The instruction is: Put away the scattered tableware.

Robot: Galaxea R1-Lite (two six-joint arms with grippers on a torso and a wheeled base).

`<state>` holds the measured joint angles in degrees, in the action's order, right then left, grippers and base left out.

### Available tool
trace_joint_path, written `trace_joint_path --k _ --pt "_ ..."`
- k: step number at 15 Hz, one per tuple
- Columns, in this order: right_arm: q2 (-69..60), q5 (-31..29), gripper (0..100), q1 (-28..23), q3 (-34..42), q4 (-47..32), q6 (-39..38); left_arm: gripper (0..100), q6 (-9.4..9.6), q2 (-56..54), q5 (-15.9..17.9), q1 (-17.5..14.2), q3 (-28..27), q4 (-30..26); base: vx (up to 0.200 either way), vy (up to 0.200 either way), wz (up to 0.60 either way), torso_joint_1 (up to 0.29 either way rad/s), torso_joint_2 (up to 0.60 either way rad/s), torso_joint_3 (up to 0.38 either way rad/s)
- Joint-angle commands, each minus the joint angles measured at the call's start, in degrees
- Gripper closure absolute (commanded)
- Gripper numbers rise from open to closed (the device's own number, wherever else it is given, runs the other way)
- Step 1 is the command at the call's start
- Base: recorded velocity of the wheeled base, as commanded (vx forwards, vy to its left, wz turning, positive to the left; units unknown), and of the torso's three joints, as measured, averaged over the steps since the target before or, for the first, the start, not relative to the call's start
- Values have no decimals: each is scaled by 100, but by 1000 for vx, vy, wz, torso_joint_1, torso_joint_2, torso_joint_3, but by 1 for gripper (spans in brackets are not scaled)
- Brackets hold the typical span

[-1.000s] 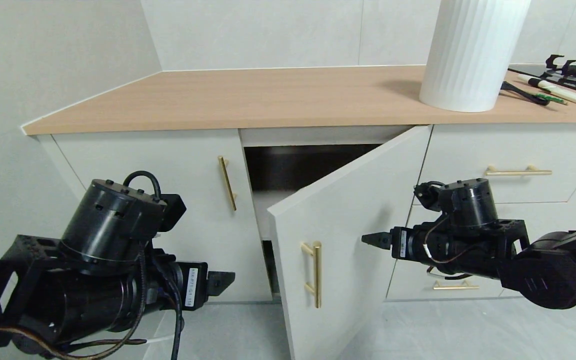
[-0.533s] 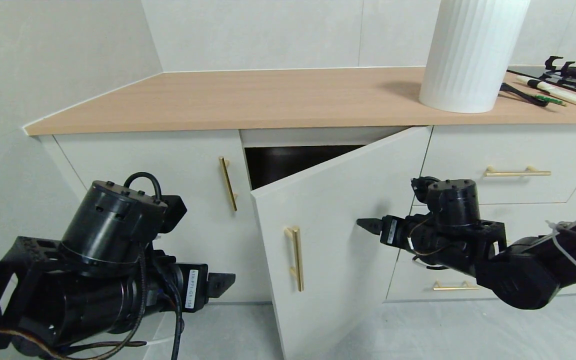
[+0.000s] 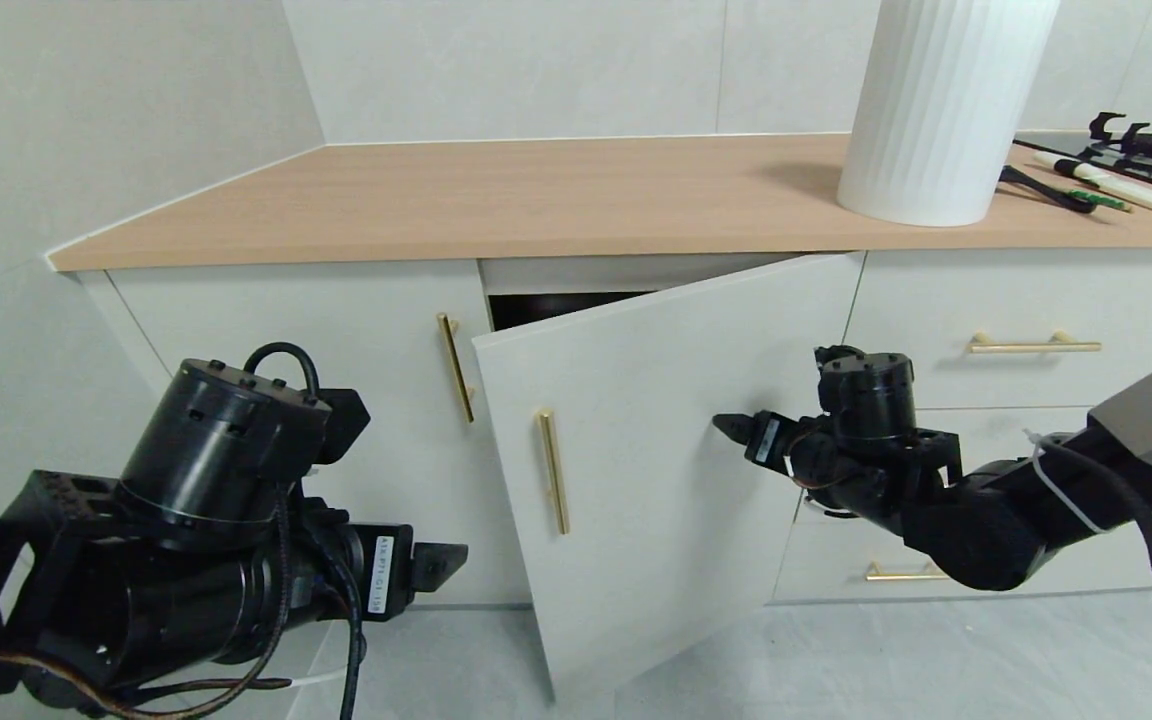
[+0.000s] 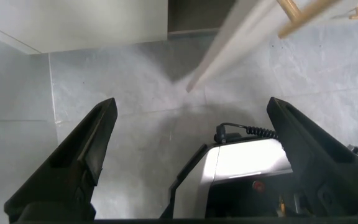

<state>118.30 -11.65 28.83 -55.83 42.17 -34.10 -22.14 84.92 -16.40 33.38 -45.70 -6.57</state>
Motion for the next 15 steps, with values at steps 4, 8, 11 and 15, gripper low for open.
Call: trace_joint_path --k 4,8,11,15 --pt "528 -636 0 -9 -543 11 -62 0 -1 7 -4 2 0 -2 0 0 0 0 0 0" --pt "730 -935 0 -35 -745 2 -53 0 -1 7 -4 2 0 -2 0 0 0 0 0 0" --pt "914 -1243 0 -88 -929 2 -44 0 -1 7 -4 2 0 -2 0 0 0 0 0 0" --pt "1152 -1621 0 -132 -1219 2 -44 0 -1 33 -4 2 0 -2 0 0 0 0 0 0"
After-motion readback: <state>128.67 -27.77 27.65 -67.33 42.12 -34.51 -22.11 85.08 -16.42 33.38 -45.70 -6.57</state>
